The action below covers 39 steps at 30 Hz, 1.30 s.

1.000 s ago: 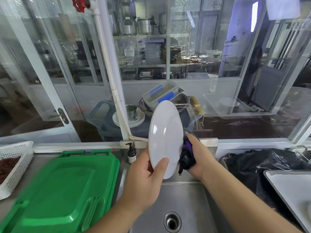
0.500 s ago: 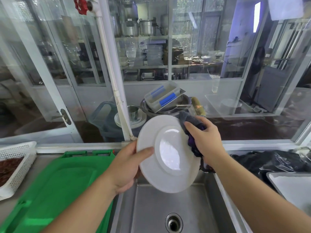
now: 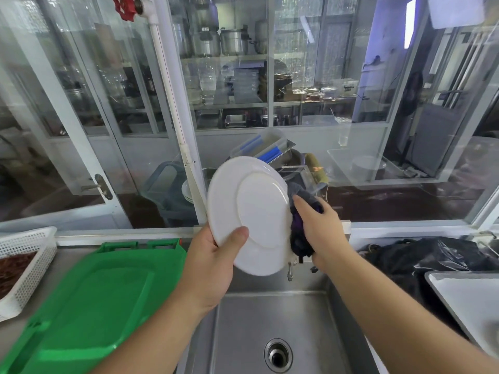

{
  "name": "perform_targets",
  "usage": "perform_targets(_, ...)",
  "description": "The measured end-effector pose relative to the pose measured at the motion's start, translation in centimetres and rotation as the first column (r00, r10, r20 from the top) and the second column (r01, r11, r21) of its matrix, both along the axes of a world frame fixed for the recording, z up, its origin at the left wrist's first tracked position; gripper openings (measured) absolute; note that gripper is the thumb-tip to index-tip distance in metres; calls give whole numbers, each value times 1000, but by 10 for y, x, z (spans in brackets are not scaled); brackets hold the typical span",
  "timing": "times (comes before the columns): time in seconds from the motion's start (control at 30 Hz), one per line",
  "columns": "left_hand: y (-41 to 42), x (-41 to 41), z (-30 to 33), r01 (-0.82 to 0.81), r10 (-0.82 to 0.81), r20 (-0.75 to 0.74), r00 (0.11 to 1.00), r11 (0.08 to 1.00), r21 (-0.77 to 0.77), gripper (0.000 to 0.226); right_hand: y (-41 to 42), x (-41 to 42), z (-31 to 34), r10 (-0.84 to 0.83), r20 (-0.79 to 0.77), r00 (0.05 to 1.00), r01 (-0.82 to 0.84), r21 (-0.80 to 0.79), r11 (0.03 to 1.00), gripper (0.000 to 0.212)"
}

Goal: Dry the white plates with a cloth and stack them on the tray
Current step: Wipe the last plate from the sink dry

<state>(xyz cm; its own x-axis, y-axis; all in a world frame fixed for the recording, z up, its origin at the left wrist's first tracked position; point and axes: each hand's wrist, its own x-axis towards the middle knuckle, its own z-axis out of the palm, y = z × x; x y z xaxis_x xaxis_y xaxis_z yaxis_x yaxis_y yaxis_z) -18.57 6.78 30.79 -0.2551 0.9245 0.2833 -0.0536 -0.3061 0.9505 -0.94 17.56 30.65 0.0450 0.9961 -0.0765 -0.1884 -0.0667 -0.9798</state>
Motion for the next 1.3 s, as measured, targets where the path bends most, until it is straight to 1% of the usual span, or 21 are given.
perform_targets(0.1, 0, 4, -13, -50, 53, -136, 989, 998, 26, 35, -12, -14, -19, -49, -142, 989, 38, -77, 996, 8)
perform_targets(0.17, -2, 8, -22, -54, 52, -168, 984, 998, -9, 41, -19, -20, -29, -78, -207, 975, 58, -101, 993, 14)
perform_targets(0.23, -4, 11, -28, -59, 50, -164, 985, 997, -51, 47, -21, -20, -33, -96, -207, 973, 78, -94, 992, 16)
perform_targets(0.27, -3, 10, -29, -51, 39, -153, 987, 996, -73, 48, -21, -19, -33, -105, -189, 976, 91, -83, 992, 13)
perform_targets(0.33, -2, 6, -27, 47, -56, -81, 995, 993, -110, 50, -17, -14, -30, -128, -149, 980, 122, -51, 991, 7)
perform_targets(0.4, -1, -1, -18, 157, -145, 90, 985, 978, -140, 49, -13, -9, -24, -133, -120, 984, 131, -25, 991, 7)
perform_targets(0.47, 1, -9, -3, 183, -135, 253, 958, 967, -179, 38, -9, -4, -18, -119, -82, 989, 120, 7, 993, 8)
perform_targets(0.5, 2, -13, 4, 186, -118, 297, 948, 960, -210, 33, -7, -1, -13, -111, -45, 993, 112, 36, 993, 6)
perform_targets(0.53, 3, -16, 10, 184, -104, 306, 946, 951, -248, 33, -7, 2, -9, -102, 7, 995, 101, 79, 992, 4)
perform_targets(0.63, -1, -22, 22, 189, -97, 255, 962, 911, -366, 41, -5, 10, 6, -86, 191, 978, 39, 236, 971, 14)
perform_targets(0.73, -6, -20, 23, 207, -94, 306, 947, 909, -361, 38, -5, 13, 20, -73, 274, 959, -16, 309, 951, 17)
perform_targets(0.8, -9, -14, 22, 176, -59, 330, 942, 925, -336, 38, -5, 14, 25, -65, 293, 954, -31, 314, 949, 18)
perform_targets(0.87, -11, -5, 21, 134, -35, 316, 948, 945, -298, 31, -6, 14, 25, -73, 305, 949, -21, 292, 956, 18)
perform_targets(0.93, -12, 4, 21, 90, -8, 295, 955, 960, -265, 21, -8, 11, 19, -93, 324, 941, 5, 260, 966, 9)
perform_targets(0.97, -12, 7, 21, 61, 17, 296, 955, 965, -254, 20, -9, 9, 14, -107, 326, 939, 25, 245, 969, 5)
perform_targets(1.0, -11, 10, 21, 31, 45, 303, 952, 969, -244, 21, -10, 6, 7, -117, 315, 942, 43, 231, 972, 5)
perform_targets(1.07, -9, 15, 22, -19, 96, 323, 941, 973, -231, 22, -15, 0, -6, -116, 291, 950, 58, 202, 978, 14)
perform_targets(1.1, -8, 15, 21, -39, 115, 334, 935, 973, -226, 22, -19, -4, -12, -118, 303, 946, 58, 199, 978, 18)
perform_targets(1.17, -5, 17, 19, -64, 141, 353, 925, 973, -220, 22, -28, -11, -21, -134, 353, 926, 57, 221, 974, 20)
perform_targets(1.23, -1, 16, 16, -84, 165, 372, 913, 971, -224, 20, -38, -16, -25, -156, 384, 910, 58, 254, 965, 11)
perform_targets(1.3, 2, 16, 15, -99, 187, 390, 901, 967, -235, 18, -50, -19, -25, -157, 452, 878, 15, 302, 953, 8)
